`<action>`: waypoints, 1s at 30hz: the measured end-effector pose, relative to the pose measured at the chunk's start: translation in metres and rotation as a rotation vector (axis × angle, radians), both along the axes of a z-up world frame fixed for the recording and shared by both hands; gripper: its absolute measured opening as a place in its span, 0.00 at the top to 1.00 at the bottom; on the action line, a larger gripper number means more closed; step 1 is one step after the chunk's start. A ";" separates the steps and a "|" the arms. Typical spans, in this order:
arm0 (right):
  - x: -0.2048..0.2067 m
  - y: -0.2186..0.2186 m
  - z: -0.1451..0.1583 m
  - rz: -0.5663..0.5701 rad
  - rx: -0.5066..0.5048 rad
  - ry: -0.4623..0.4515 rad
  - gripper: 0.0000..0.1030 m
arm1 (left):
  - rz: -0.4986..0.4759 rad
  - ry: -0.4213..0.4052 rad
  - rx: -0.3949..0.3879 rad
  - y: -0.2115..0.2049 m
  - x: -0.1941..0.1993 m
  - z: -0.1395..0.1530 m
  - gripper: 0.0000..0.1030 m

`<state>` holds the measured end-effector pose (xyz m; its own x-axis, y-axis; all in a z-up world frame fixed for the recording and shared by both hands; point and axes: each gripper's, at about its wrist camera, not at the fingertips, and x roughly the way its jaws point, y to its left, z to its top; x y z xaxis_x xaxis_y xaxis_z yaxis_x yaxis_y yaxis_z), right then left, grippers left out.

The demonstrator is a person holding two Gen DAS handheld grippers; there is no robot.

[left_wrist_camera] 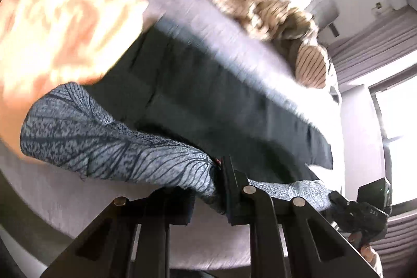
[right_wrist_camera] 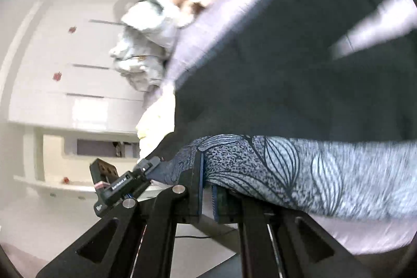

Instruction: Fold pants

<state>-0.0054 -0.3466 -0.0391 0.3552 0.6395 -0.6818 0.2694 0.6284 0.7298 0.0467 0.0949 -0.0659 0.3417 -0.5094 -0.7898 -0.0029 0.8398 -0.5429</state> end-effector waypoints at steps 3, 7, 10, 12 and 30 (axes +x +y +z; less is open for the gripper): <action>0.042 -0.011 0.014 0.023 -0.026 -0.022 0.93 | -0.014 -0.060 0.017 -0.019 0.039 0.016 0.81; 0.107 -0.016 0.003 0.034 -0.059 -0.020 0.93 | -0.049 -0.101 0.091 -0.040 0.102 0.008 0.70; 0.150 -0.024 -0.022 0.024 -0.098 0.008 0.93 | -0.081 -0.097 0.156 -0.056 0.146 -0.016 0.67; 0.180 -0.027 -0.047 0.035 -0.127 0.034 0.92 | -0.104 -0.084 0.214 -0.066 0.175 -0.040 0.67; 0.176 -0.057 -0.052 -0.023 -0.100 0.095 0.34 | -0.285 -0.100 0.480 -0.108 0.156 -0.024 0.06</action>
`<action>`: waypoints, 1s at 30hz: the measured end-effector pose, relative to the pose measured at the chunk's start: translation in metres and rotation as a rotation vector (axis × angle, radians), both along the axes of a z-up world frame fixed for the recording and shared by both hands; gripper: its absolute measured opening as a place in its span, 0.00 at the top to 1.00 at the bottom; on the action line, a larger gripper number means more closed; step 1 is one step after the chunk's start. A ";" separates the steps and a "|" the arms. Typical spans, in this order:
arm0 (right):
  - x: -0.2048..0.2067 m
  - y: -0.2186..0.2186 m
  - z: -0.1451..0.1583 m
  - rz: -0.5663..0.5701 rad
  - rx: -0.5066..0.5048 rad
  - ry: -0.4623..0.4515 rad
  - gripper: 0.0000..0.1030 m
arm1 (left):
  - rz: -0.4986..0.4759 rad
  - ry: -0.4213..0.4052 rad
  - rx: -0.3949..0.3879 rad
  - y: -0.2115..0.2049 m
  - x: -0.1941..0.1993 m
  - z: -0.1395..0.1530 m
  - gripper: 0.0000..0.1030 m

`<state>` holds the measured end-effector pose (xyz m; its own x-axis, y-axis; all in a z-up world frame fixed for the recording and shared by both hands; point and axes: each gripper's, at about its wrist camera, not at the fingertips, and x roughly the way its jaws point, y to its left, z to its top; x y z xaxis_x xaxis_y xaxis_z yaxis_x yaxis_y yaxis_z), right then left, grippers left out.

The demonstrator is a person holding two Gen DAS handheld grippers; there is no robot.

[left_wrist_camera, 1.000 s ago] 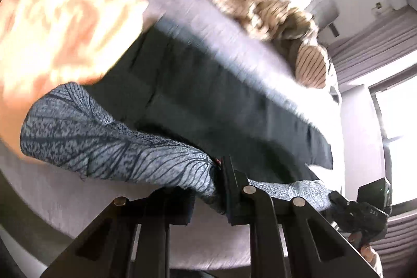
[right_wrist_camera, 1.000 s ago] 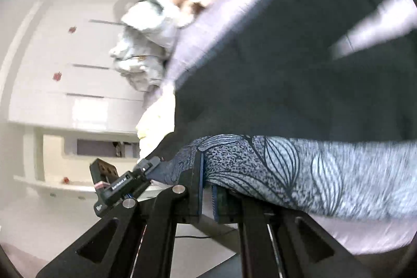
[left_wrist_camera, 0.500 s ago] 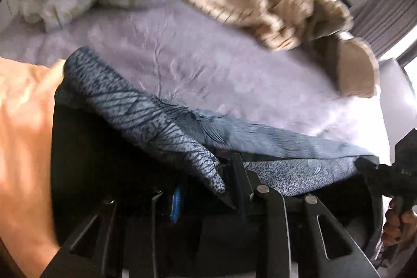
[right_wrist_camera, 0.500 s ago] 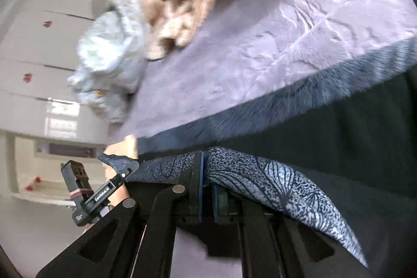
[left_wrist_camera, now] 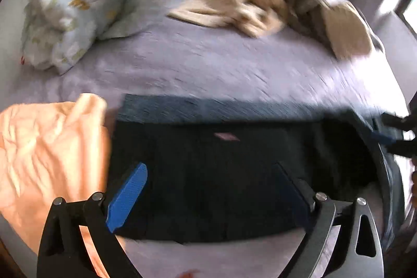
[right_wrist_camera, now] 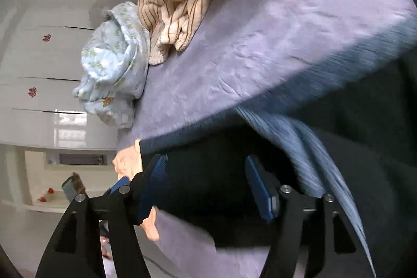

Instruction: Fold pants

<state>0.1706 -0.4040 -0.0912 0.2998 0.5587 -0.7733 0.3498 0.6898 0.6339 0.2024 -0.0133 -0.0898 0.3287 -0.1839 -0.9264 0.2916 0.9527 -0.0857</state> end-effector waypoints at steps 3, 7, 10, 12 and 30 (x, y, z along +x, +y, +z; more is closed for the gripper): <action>-0.058 -0.035 0.027 -0.061 -0.068 0.013 0.34 | -0.069 0.070 -0.068 -0.052 -0.023 -0.005 0.06; -0.149 -0.098 0.050 -0.188 -0.149 0.072 0.34 | -0.215 0.218 -0.210 -0.152 -0.060 -0.021 0.06; -0.222 -0.144 0.057 -0.275 -0.123 0.118 0.34 | -0.279 0.285 -0.250 -0.213 -0.082 -0.029 0.06; -0.267 -0.168 0.055 -0.299 -0.086 0.152 0.34 | -0.295 0.320 -0.261 -0.247 -0.096 -0.036 0.06; -0.336 -0.208 -0.005 -0.302 0.305 0.196 0.90 | -0.318 0.420 -0.176 -0.325 -0.124 -0.049 0.58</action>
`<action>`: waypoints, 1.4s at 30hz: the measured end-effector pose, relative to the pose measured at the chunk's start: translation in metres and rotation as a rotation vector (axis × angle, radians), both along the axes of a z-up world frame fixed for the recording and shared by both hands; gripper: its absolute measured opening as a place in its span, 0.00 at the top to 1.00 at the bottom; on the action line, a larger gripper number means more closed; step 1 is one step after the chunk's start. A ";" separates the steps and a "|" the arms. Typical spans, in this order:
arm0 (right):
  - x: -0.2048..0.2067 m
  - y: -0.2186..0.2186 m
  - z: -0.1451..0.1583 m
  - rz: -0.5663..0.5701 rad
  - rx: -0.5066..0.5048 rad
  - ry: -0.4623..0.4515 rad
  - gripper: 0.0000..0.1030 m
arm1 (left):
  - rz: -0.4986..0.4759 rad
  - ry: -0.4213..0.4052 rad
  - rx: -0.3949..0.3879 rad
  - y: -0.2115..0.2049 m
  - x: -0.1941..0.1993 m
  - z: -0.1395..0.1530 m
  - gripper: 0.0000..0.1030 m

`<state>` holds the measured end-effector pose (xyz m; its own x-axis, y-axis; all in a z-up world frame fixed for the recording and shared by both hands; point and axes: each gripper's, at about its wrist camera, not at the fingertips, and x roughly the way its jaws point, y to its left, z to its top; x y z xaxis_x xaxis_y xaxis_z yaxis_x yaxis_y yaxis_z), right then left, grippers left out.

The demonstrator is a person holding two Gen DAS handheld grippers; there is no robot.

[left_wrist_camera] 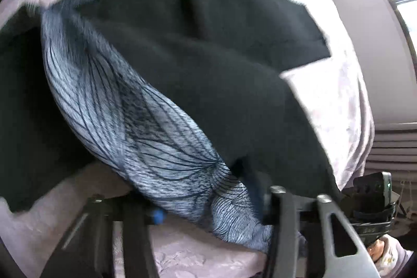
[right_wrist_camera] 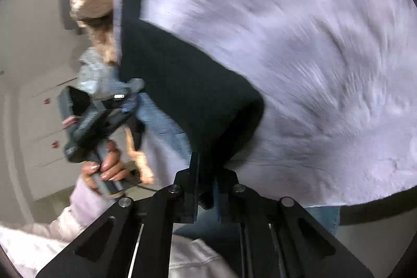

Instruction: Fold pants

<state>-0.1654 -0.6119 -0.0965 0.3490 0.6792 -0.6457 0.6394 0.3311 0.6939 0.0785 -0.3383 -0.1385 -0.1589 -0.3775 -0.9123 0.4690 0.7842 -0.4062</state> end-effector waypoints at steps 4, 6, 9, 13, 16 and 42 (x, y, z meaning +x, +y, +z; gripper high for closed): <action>0.042 -0.047 0.049 -0.073 -0.009 -0.176 0.91 | 0.022 -0.085 -0.070 -0.016 0.027 0.037 0.57; 0.071 -0.076 0.066 -0.114 -0.028 -0.248 0.91 | 0.024 -0.146 -0.085 -0.030 0.047 0.051 0.57; 0.121 -0.121 0.081 -0.161 -0.065 -0.323 0.91 | 0.023 -0.243 -0.056 -0.044 0.071 0.064 0.42; 0.178 -0.168 0.073 -0.227 -0.113 -0.290 0.82 | 0.060 -0.322 -0.023 -0.046 0.093 0.074 0.32; 0.215 -0.182 0.069 -0.186 -0.232 -0.196 0.55 | 0.097 -0.344 0.015 -0.040 0.098 0.076 0.32; 0.193 -0.162 0.081 -0.099 -0.435 -0.180 0.35 | 0.199 -0.353 0.195 -0.035 0.140 0.030 0.32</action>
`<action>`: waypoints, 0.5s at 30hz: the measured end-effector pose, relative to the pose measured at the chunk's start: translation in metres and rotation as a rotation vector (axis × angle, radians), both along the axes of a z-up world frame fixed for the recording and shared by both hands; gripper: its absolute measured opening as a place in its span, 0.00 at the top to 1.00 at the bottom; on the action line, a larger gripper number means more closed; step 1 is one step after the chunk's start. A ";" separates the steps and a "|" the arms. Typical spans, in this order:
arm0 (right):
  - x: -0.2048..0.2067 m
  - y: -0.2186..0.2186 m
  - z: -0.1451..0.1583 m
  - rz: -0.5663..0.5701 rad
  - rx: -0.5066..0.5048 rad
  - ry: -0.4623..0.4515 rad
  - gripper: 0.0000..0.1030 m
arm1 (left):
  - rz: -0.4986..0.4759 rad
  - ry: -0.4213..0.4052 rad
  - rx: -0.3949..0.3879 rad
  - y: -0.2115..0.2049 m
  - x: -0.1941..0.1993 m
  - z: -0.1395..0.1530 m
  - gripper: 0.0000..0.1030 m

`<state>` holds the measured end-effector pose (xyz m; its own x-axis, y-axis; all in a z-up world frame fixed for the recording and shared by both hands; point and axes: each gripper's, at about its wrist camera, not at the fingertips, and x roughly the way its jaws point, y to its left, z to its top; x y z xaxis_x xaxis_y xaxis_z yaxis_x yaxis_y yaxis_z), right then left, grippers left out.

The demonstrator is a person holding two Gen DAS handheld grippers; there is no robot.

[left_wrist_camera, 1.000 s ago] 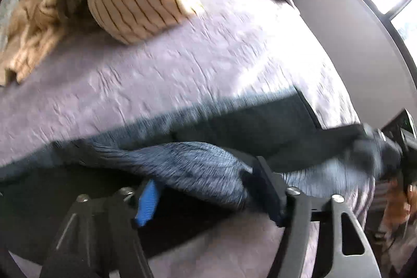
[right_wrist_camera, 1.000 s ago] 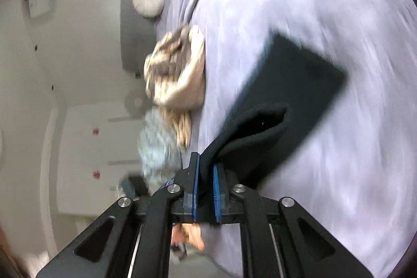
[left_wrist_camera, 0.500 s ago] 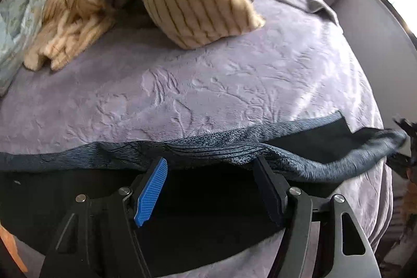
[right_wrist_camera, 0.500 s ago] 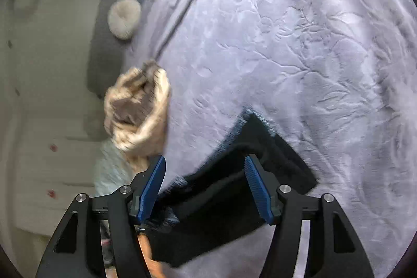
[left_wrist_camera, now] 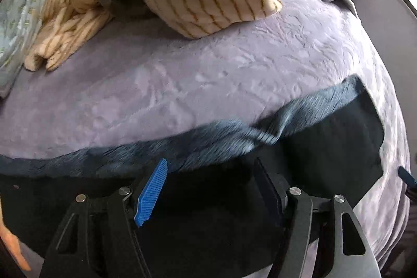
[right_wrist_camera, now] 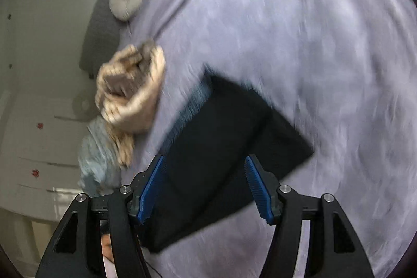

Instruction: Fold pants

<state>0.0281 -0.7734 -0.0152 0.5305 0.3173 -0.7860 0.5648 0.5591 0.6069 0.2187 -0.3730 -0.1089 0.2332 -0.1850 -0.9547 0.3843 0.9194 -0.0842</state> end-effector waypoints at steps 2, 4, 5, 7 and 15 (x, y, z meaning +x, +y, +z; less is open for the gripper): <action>0.002 0.006 -0.022 -0.006 0.046 0.013 0.35 | 0.010 0.001 0.006 0.014 -0.005 0.003 0.32; 0.006 0.011 -0.040 -0.019 0.083 0.021 0.35 | 0.022 0.002 0.021 0.027 -0.010 0.004 0.32; 0.009 0.014 -0.054 -0.026 0.108 0.026 0.35 | 0.027 0.003 0.026 0.032 -0.012 0.004 0.32; 0.015 0.019 -0.074 -0.035 0.131 0.036 0.36 | 0.035 0.012 0.041 0.041 -0.017 0.001 0.32; 0.000 0.036 -0.055 -0.033 0.146 -0.005 0.93 | 0.080 0.022 0.059 0.071 -0.032 0.002 0.32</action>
<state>0.0278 -0.7375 -0.0701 0.5465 0.4105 -0.7300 0.5778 0.4461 0.6835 0.1868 -0.3024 -0.1066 0.2237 -0.1096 -0.9685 0.3085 0.9505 -0.0363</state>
